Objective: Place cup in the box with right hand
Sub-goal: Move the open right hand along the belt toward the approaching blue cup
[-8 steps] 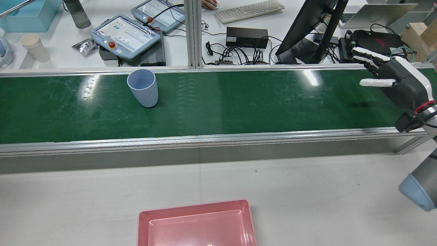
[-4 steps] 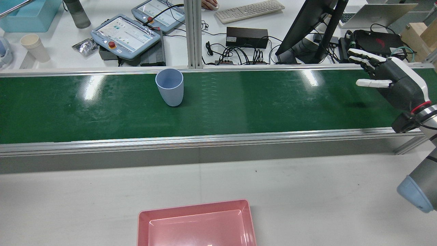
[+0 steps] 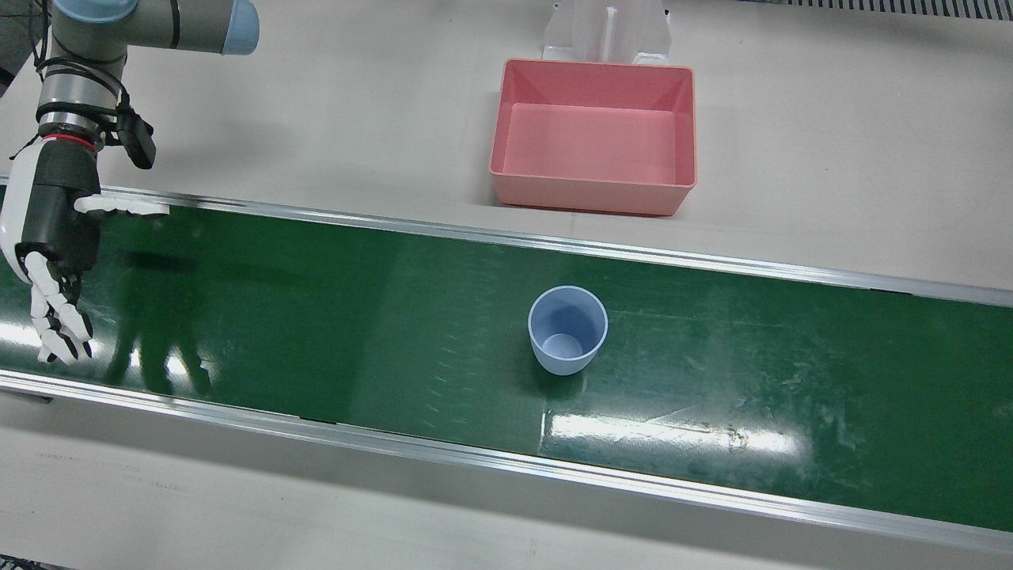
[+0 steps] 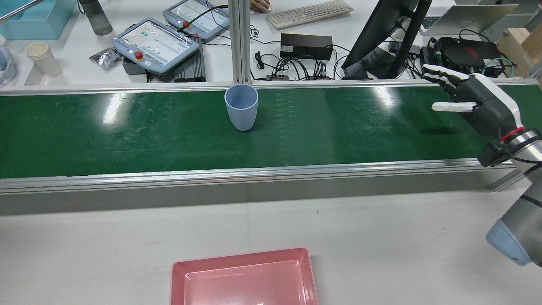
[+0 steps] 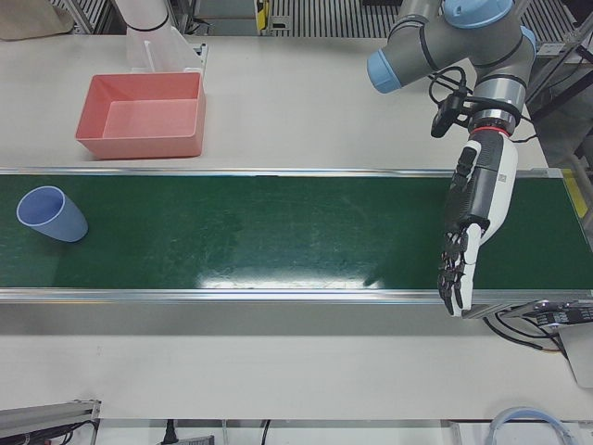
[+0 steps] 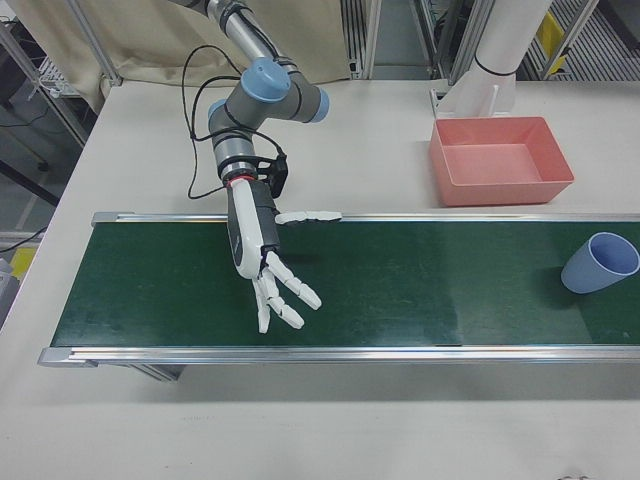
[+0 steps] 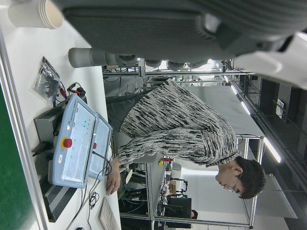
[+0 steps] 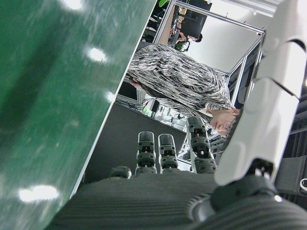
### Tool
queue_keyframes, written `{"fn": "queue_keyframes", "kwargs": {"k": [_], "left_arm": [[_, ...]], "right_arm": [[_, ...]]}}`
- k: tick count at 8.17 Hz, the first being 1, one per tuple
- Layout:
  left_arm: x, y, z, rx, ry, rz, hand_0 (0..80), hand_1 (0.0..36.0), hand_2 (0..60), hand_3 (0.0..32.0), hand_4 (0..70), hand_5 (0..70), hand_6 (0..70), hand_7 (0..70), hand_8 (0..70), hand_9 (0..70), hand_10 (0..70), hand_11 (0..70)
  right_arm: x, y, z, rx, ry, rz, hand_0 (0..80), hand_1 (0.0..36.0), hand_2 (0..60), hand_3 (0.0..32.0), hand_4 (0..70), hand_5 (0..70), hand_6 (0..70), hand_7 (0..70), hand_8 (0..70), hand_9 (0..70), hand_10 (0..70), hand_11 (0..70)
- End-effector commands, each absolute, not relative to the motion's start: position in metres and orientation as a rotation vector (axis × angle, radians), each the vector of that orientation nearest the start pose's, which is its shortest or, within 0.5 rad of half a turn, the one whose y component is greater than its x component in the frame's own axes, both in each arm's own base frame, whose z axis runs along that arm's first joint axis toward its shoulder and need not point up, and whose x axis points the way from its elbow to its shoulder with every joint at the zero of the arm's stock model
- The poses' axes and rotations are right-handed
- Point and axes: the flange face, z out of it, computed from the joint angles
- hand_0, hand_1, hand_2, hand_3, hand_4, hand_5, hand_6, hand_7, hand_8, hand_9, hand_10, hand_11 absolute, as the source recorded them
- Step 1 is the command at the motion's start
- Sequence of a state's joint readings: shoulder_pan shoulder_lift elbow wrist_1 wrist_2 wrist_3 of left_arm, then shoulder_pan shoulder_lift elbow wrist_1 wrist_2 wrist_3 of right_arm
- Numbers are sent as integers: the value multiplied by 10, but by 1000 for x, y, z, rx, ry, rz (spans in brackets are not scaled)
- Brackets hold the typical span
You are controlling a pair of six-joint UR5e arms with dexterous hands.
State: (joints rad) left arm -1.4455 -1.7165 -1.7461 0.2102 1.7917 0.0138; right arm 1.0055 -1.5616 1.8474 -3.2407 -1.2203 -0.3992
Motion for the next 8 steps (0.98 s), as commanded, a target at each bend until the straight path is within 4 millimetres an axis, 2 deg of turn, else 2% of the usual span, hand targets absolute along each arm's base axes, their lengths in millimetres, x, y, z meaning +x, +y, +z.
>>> {"fn": "queue_keyframes", "kwargs": {"k": [1, 3, 5, 8], "left_arm": [[-43, -551, 547, -334, 2140, -1905, 0, 0, 0, 0, 0, 0, 0, 0, 0, 0, 0, 0], [-43, -551, 548, -334, 2138, -1907, 0, 0, 0, 0, 0, 0, 0, 0, 0, 0, 0, 0], [-44, -551, 548, -332, 2139, -1908, 0, 0, 0, 0, 0, 0, 0, 0, 0, 0, 0, 0], [-43, -551, 548, -334, 2139, -1907, 0, 0, 0, 0, 0, 0, 0, 0, 0, 0, 0, 0]], "right_arm": [[-139, -503, 565, -167, 2701, -2217, 480, 162, 79, 24, 0, 65, 57, 224, 126, 170, 4, 21], [-146, -507, 564, -158, 2706, -2217, 476, 156, 78, 12, 0, 63, 56, 216, 126, 168, 5, 21], [-148, -507, 564, -155, 2708, -2215, 476, 157, 77, 16, 0, 64, 55, 213, 126, 166, 3, 20], [-157, -511, 553, -135, 2728, -2188, 474, 155, 88, 10, 0, 62, 57, 220, 127, 168, 2, 18]]}}
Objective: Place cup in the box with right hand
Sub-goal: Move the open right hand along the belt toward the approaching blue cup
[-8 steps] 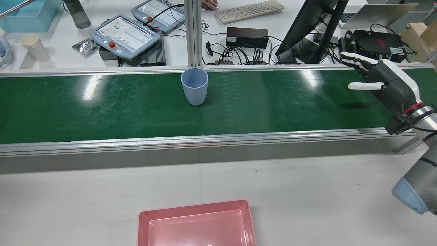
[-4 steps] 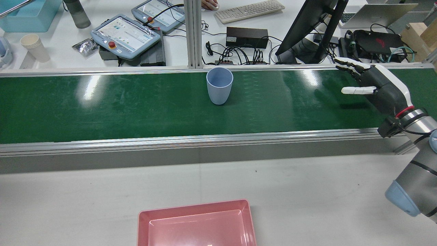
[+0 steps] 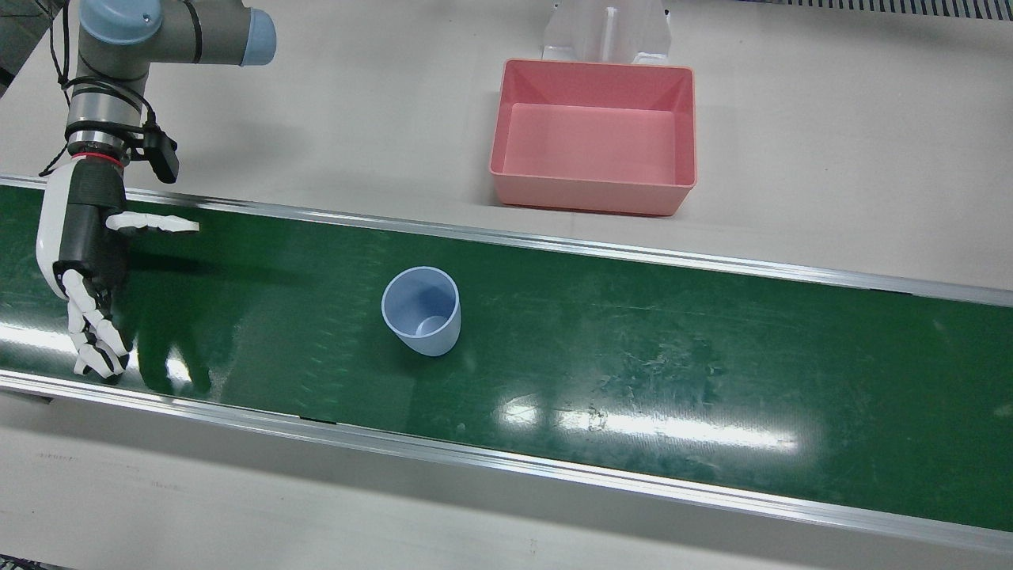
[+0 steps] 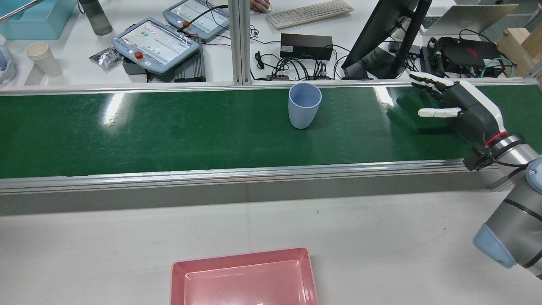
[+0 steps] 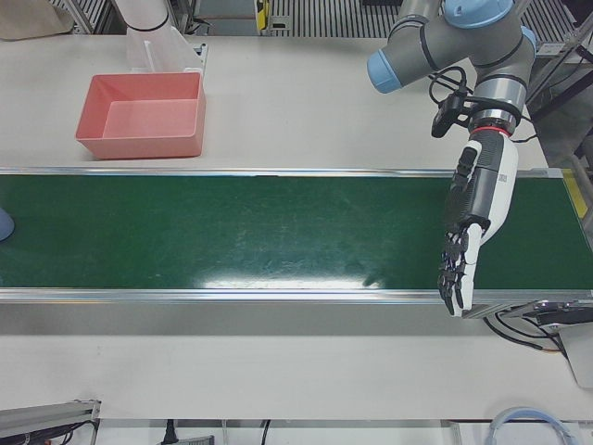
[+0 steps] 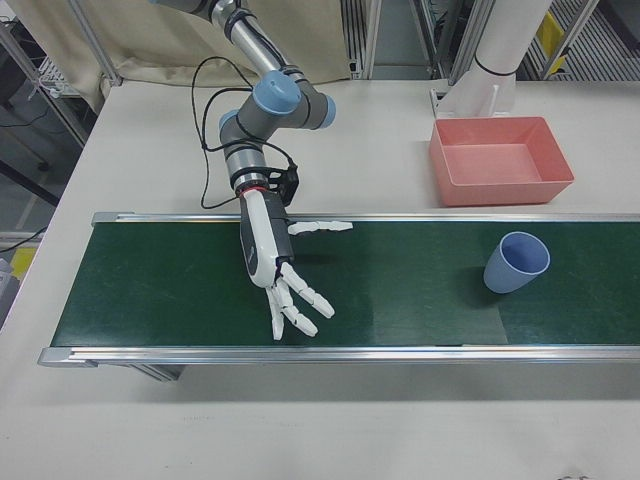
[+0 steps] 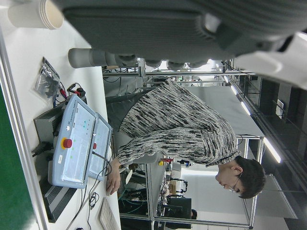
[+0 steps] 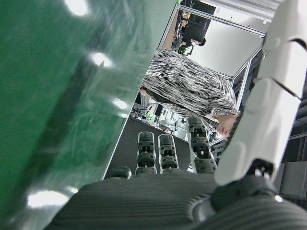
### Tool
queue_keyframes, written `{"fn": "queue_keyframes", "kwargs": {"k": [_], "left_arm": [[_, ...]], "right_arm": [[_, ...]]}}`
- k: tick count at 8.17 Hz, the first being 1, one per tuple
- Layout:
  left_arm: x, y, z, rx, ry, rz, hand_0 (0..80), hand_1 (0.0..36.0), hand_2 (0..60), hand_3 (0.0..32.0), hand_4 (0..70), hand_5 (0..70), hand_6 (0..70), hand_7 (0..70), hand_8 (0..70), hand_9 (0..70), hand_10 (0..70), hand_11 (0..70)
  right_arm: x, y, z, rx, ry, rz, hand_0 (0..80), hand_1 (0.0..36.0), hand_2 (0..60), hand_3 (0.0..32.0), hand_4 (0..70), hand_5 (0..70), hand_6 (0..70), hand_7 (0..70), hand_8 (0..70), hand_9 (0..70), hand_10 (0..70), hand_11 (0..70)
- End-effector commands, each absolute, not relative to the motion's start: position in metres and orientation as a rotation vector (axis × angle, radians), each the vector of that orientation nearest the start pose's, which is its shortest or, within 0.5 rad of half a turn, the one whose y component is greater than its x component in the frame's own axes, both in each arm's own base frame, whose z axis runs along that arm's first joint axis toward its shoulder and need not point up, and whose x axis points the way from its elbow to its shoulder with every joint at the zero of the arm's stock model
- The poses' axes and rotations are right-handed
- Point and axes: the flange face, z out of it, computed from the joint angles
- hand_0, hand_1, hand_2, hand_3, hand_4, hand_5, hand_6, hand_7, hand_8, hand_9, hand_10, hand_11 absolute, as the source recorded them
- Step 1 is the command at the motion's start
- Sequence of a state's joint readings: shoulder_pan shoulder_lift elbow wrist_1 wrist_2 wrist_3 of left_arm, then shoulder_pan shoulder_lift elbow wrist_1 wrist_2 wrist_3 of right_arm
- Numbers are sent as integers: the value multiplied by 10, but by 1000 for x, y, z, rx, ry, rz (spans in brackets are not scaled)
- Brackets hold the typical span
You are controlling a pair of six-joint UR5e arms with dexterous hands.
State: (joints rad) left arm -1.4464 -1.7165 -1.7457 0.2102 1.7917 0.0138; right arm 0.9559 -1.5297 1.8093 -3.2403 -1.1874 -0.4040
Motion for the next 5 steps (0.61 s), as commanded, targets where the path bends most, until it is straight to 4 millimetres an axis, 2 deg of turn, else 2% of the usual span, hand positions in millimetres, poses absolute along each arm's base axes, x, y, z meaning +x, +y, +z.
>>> {"fn": "queue_keyframes", "kwargs": {"k": [1, 3, 5], "left_arm": [[-43, -551, 548, -334, 2138, -1907, 0, 0, 0, 0, 0, 0, 0, 0, 0, 0, 0, 0], [-43, -551, 548, -332, 2139, -1908, 0, 0, 0, 0, 0, 0, 0, 0, 0, 0, 0, 0], [-43, -551, 548, -334, 2138, -1907, 0, 0, 0, 0, 0, 0, 0, 0, 0, 0, 0, 0]], "right_arm": [[-159, -509, 553, -127, 2732, -2189, 475, 157, 89, 18, 0, 63, 56, 221, 126, 168, 1, 17], [-165, -508, 554, -115, 2740, -2194, 481, 168, 89, 44, 0, 66, 53, 217, 122, 165, 0, 10], [-178, -505, 550, -111, 2750, -2187, 480, 166, 89, 40, 0, 64, 53, 220, 122, 166, 0, 9]]}}
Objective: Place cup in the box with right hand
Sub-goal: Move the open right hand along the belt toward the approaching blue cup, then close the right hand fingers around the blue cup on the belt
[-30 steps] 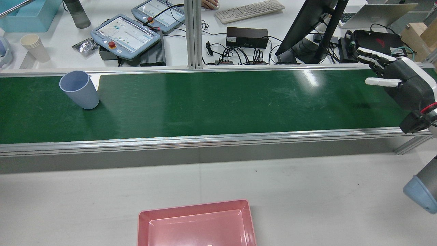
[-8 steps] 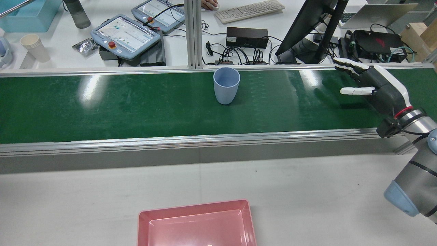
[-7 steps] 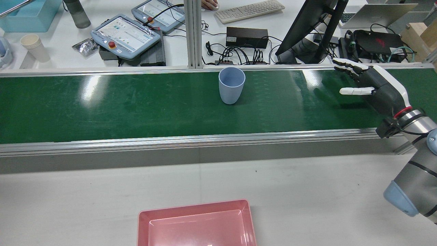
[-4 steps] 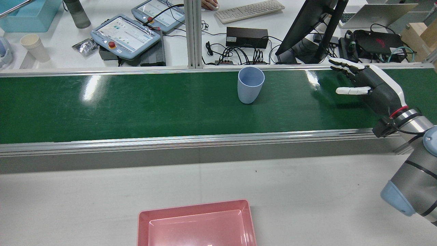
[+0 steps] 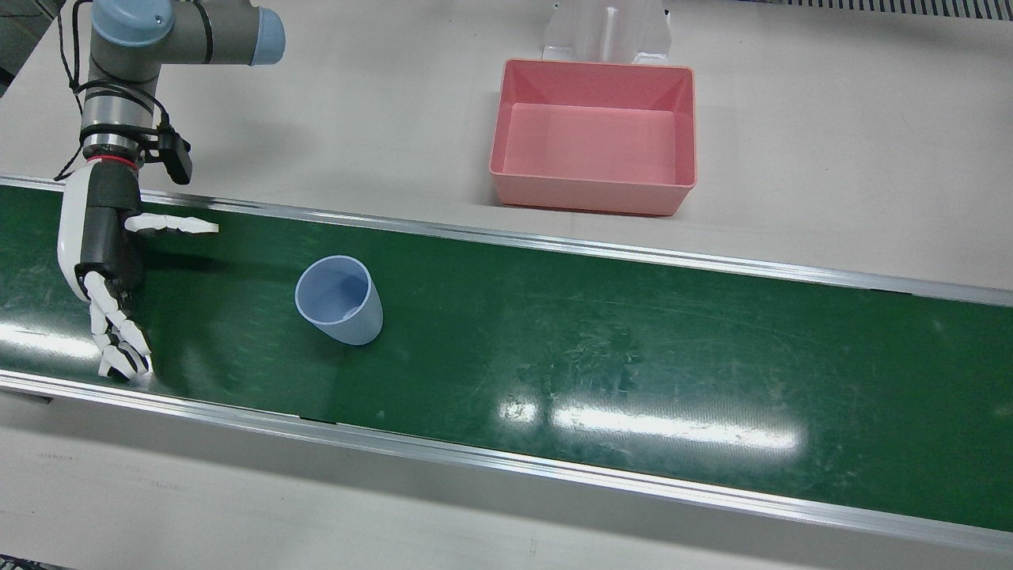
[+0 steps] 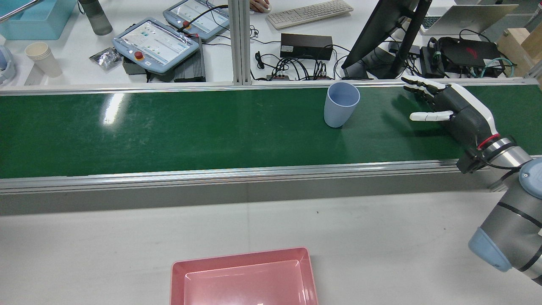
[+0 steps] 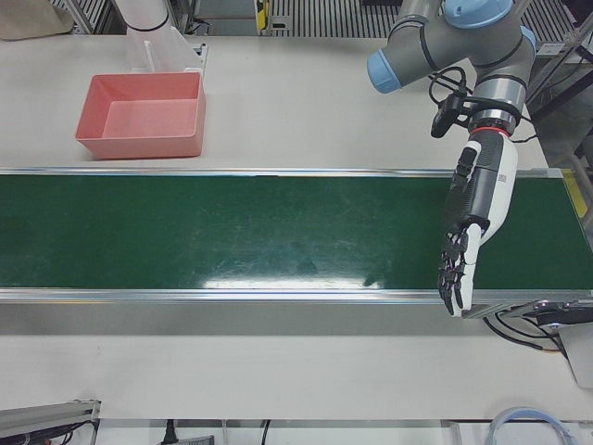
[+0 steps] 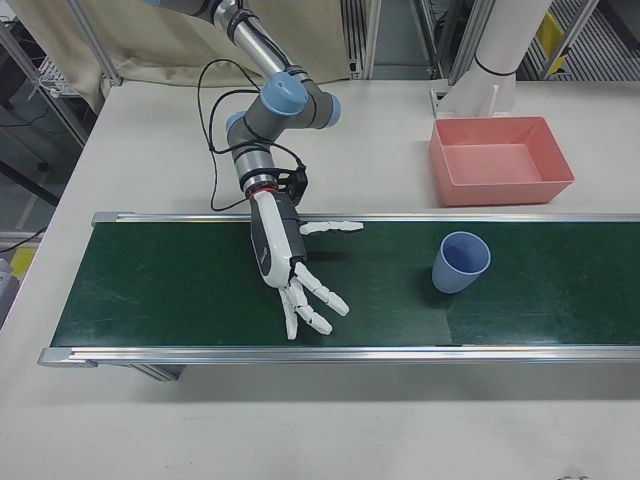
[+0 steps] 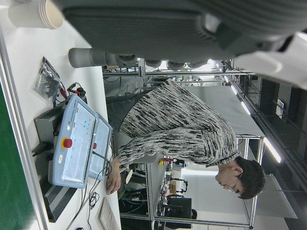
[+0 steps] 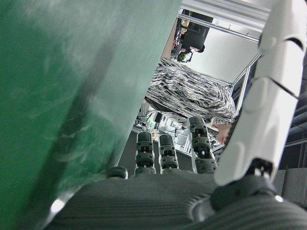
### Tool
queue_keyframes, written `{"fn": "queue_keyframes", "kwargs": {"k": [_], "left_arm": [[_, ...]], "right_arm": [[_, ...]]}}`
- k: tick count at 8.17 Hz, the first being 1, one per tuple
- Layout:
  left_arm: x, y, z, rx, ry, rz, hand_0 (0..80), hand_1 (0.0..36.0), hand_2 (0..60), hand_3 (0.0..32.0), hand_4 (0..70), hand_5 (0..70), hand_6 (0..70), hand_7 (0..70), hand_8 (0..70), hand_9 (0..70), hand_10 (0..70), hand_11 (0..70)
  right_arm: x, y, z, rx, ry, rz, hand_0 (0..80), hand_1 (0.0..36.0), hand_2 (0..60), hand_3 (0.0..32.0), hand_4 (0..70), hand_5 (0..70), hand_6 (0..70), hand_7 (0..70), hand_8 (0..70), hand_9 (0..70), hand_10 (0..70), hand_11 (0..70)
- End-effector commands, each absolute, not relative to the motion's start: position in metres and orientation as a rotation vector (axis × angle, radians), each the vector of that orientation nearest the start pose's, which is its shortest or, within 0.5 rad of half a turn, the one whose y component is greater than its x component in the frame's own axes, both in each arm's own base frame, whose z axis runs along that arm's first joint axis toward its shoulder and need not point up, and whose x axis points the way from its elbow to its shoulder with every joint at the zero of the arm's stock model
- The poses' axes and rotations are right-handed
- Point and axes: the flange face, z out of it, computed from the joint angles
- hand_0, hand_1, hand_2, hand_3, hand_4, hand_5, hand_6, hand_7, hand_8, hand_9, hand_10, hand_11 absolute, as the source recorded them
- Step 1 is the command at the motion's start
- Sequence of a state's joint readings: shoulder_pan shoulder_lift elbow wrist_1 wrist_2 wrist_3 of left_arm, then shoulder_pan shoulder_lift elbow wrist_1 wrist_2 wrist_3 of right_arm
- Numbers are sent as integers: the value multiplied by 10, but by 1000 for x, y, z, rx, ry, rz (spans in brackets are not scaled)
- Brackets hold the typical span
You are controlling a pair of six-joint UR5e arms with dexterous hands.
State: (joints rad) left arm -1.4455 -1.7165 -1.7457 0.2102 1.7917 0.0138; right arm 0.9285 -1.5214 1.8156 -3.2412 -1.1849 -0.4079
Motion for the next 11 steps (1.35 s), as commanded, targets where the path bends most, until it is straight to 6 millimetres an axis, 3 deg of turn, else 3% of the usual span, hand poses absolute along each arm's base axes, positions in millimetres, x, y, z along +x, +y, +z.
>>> {"fn": "queue_keyframes", "kwargs": {"k": [1, 7, 8, 9, 10, 11], "left_arm": [[-43, -551, 548, -332, 2139, -1908, 0, 0, 0, 0, 0, 0, 0, 0, 0, 0, 0, 0], [-43, -551, 548, -334, 2138, -1907, 0, 0, 0, 0, 0, 0, 0, 0, 0, 0, 0, 0], [-43, -551, 548, -334, 2138, -1907, 0, 0, 0, 0, 0, 0, 0, 0, 0, 0, 0, 0], [-43, -551, 548, -334, 2138, -1907, 0, 0, 0, 0, 0, 0, 0, 0, 0, 0, 0, 0], [-43, -551, 548, -334, 2138, -1907, 0, 0, 0, 0, 0, 0, 0, 0, 0, 0, 0, 0], [-43, -551, 548, -332, 2139, -1908, 0, 0, 0, 0, 0, 0, 0, 0, 0, 0, 0, 0]], "right_arm": [[-183, -503, 549, -100, 2758, -2187, 482, 167, 92, 42, 0, 64, 54, 226, 122, 167, 0, 8], [-184, -507, 545, -119, 2746, -2186, 483, 169, 102, 22, 0, 62, 60, 252, 124, 177, 0, 3], [-177, -509, 544, -175, 2701, -2175, 484, 169, 103, 6, 0, 63, 67, 279, 130, 188, 0, 3], [-176, -509, 546, -185, 2692, -2183, 485, 172, 110, 0, 3, 64, 98, 397, 151, 236, 0, 6], [-174, -507, 549, -194, 2681, -2208, 486, 186, 200, 0, 108, 65, 157, 682, 197, 356, 14, 34], [-173, -507, 550, -199, 2670, -2229, 473, 203, 494, 0, 517, 64, 287, 700, 364, 614, 125, 185]]}}
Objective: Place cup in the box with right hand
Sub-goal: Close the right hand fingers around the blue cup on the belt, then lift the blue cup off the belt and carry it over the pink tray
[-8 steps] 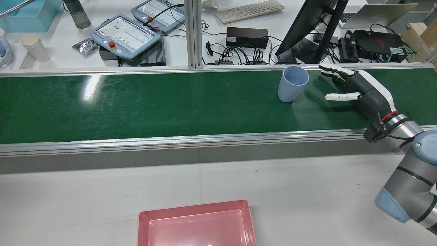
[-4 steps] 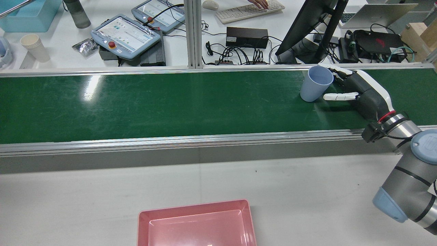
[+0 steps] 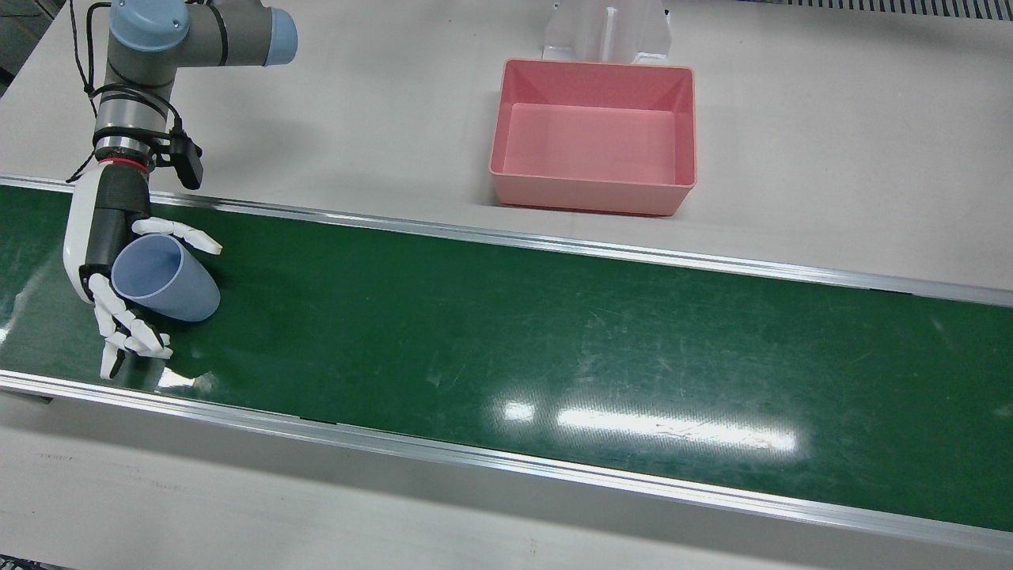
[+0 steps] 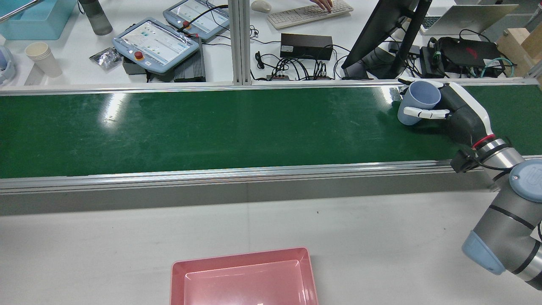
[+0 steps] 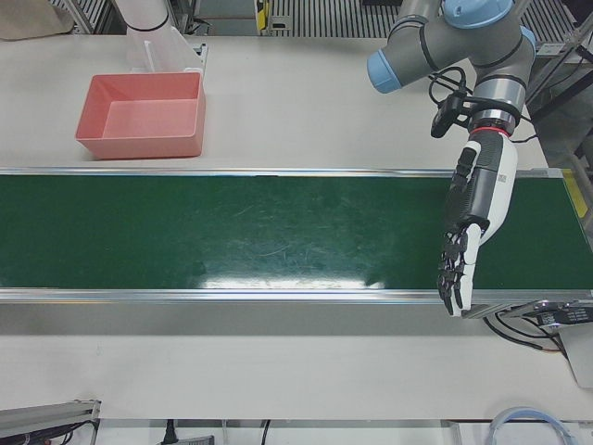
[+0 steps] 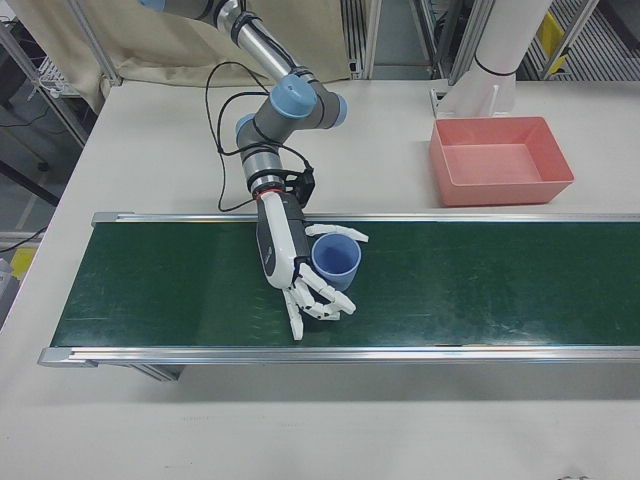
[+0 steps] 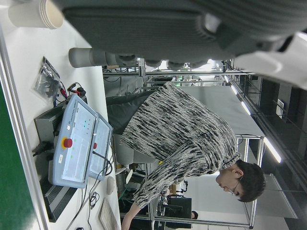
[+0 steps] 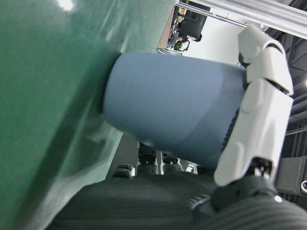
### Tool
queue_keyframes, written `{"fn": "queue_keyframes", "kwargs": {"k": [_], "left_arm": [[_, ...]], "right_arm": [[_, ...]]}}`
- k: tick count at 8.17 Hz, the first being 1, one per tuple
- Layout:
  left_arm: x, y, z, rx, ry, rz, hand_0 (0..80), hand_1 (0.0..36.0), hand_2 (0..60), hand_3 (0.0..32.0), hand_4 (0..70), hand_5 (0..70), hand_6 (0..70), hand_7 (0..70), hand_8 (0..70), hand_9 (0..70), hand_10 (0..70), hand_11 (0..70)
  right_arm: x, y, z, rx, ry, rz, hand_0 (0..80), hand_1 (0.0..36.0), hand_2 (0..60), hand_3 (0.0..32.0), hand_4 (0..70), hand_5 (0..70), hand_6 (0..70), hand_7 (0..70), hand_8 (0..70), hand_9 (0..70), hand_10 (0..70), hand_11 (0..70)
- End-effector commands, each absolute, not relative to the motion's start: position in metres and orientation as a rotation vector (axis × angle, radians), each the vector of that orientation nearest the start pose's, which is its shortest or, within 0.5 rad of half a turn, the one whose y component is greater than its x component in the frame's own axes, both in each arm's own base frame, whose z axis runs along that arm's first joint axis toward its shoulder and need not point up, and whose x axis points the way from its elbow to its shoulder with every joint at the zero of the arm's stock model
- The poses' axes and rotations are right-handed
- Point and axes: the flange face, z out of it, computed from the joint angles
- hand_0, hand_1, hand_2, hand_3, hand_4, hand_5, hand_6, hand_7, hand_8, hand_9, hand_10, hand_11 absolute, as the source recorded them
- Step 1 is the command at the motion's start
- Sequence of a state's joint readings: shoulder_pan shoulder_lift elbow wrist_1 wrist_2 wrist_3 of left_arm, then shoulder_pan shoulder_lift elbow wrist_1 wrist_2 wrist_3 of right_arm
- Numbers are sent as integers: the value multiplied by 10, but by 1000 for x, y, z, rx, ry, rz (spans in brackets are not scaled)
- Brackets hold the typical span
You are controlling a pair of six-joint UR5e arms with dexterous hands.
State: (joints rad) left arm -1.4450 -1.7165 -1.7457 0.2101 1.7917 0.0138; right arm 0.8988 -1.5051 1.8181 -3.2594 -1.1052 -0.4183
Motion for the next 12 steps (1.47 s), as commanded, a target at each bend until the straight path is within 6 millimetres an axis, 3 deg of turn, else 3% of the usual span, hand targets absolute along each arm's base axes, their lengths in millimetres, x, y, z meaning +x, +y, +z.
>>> {"fn": "queue_keyframes", "kwargs": {"k": [1, 2, 3, 4, 6, 7, 8, 9, 11, 12], "left_arm": [[-43, -551, 548, -334, 2139, -1907, 0, 0, 0, 0, 0, 0, 0, 0, 0, 0, 0, 0], [-43, -551, 548, -332, 2139, -1908, 0, 0, 0, 0, 0, 0, 0, 0, 0, 0, 0, 0], [-44, -551, 548, -332, 2139, -1908, 0, 0, 0, 0, 0, 0, 0, 0, 0, 0, 0, 0], [-43, -551, 548, -334, 2139, -1907, 0, 0, 0, 0, 0, 0, 0, 0, 0, 0, 0, 0], [-43, -551, 548, -334, 2139, -1907, 0, 0, 0, 0, 0, 0, 0, 0, 0, 0, 0, 0], [-43, -551, 548, -336, 2139, -1908, 0, 0, 0, 0, 0, 0, 0, 0, 0, 0, 0, 0], [-43, -551, 548, -334, 2139, -1907, 0, 0, 0, 0, 0, 0, 0, 0, 0, 0, 0, 0], [-43, -551, 548, -332, 2139, -1908, 0, 0, 0, 0, 0, 0, 0, 0, 0, 0, 0, 0], [-43, -551, 548, -334, 2138, -1907, 0, 0, 0, 0, 0, 0, 0, 0, 0, 0, 0, 0], [-43, -551, 549, -334, 2137, -1908, 0, 0, 0, 0, 0, 0, 0, 0, 0, 0, 0, 0]], "right_arm": [[-168, -507, 550, -207, 2665, -2228, 436, 220, 600, 0, 700, 75, 365, 700, 533, 700, 232, 332], [-162, -507, 548, -205, 2655, -2219, 412, 222, 600, 0, 700, 79, 379, 700, 593, 700, 276, 392], [-145, -497, 527, -209, 2673, -2153, 430, 223, 600, 0, 700, 78, 378, 700, 591, 700, 269, 381], [-125, -482, 491, -211, 2704, -2043, 446, 214, 600, 0, 700, 77, 374, 700, 575, 700, 252, 358], [-123, -459, 418, -208, 2803, -1884, 454, 194, 600, 0, 700, 73, 371, 700, 568, 700, 249, 352], [-148, -439, 383, -172, 2886, -1831, 454, 187, 600, 0, 700, 71, 371, 700, 569, 700, 251, 354], [-188, -430, 353, -112, 2974, -1751, 455, 177, 600, 0, 700, 69, 371, 700, 568, 700, 252, 356], [-231, -413, 340, -53, 3038, -1724, 453, 163, 600, 0, 700, 67, 371, 700, 568, 700, 258, 364], [-320, -353, 329, 104, 3076, -1749, 456, 159, 600, 0, 700, 66, 371, 700, 570, 700, 257, 361], [-351, -330, 317, 138, 3122, -1722, 456, 157, 600, 0, 700, 67, 371, 700, 567, 700, 256, 361]]}}
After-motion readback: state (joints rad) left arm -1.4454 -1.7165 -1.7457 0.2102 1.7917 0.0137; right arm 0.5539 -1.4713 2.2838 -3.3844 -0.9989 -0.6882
